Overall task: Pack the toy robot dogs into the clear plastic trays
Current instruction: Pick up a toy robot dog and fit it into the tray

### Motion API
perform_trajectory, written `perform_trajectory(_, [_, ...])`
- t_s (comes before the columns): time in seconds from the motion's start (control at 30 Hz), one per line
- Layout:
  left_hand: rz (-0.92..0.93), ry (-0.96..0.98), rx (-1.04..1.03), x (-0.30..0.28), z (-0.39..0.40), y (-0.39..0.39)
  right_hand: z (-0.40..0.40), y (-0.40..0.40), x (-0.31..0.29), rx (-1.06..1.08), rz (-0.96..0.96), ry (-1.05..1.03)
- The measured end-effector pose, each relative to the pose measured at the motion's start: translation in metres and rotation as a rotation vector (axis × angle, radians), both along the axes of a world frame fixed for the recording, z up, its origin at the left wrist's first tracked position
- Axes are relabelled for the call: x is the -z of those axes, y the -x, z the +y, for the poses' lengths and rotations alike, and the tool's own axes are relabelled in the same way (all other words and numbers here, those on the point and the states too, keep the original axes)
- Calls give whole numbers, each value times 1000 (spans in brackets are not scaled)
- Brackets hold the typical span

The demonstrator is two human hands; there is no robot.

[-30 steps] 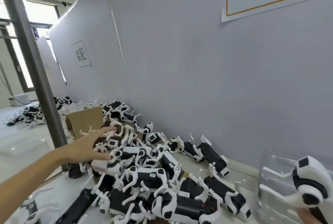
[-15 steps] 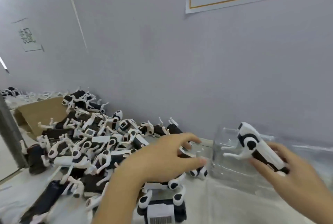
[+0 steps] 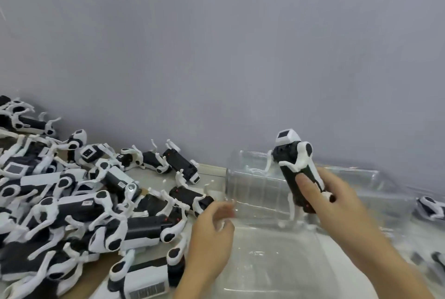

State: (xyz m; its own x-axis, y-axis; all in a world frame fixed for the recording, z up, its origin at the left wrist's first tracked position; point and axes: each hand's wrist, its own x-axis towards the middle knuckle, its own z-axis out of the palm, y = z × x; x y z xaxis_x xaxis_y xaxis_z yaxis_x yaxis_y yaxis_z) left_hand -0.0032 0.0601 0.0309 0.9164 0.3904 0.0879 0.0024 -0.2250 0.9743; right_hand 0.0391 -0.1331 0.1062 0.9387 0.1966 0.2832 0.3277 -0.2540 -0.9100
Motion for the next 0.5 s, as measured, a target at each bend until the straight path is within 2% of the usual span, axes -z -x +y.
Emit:
perform_trajectory(0.17, [51,229,3,9,2,-2,17,5,23,-36,-60,62])
perform_trajectory(0.27, [81,329,-9,11,2,-2,16,2,28,-113,-88,167])
perform_trajectory(0.5, [129,341,-33,9,0,-1,0,-2,22,-205,-128,406])
